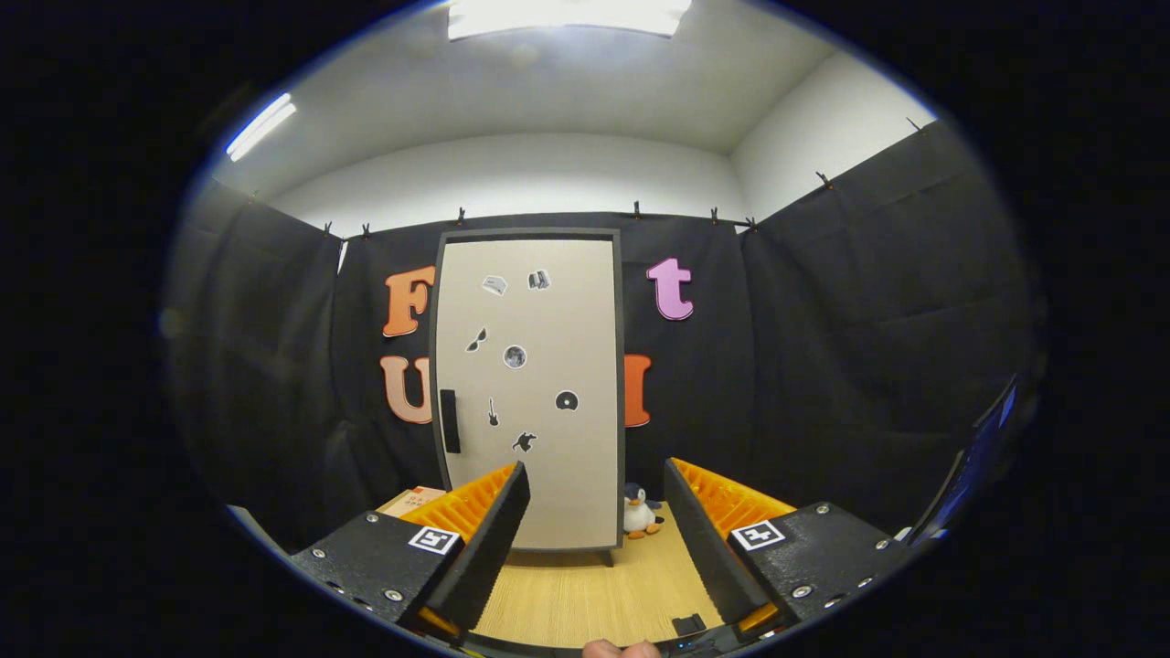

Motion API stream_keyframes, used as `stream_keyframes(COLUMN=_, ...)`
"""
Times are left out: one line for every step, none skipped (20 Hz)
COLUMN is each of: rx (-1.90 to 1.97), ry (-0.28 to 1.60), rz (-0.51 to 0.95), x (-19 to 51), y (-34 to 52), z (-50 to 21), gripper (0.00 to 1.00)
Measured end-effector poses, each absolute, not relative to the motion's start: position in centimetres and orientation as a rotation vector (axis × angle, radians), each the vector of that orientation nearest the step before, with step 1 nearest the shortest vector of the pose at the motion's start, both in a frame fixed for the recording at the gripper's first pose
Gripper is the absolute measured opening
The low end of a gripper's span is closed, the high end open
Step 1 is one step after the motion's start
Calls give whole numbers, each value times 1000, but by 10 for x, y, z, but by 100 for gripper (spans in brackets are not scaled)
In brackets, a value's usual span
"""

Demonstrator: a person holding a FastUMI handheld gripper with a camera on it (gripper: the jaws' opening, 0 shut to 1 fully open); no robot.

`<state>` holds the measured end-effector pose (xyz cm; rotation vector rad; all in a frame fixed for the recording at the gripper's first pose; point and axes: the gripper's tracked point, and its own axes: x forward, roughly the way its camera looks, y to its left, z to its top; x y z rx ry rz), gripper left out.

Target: Open the shoe cabinet door, grab the shoes and put them into the shoe cabinet, then close the shoe cabinet door.

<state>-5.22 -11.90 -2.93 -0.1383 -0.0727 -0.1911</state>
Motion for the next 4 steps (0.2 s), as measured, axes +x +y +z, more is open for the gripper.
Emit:
stream_keyframes(rx=-138, ry=-72, rz=-191, x=-52, y=-120, z=-30, gripper=93)
stream_keyframes(rx=-138, ry=-71, rz=-190, x=-51, y=-120, z=-30, gripper=93)
stream_keyframes(rx=-139, ry=-73, rz=-189, x=-50, y=-119, z=-30, gripper=93)
stream_keyframes(rx=-141, ry=-76, rz=-188, x=-49, y=-117, z=-30, gripper=93)
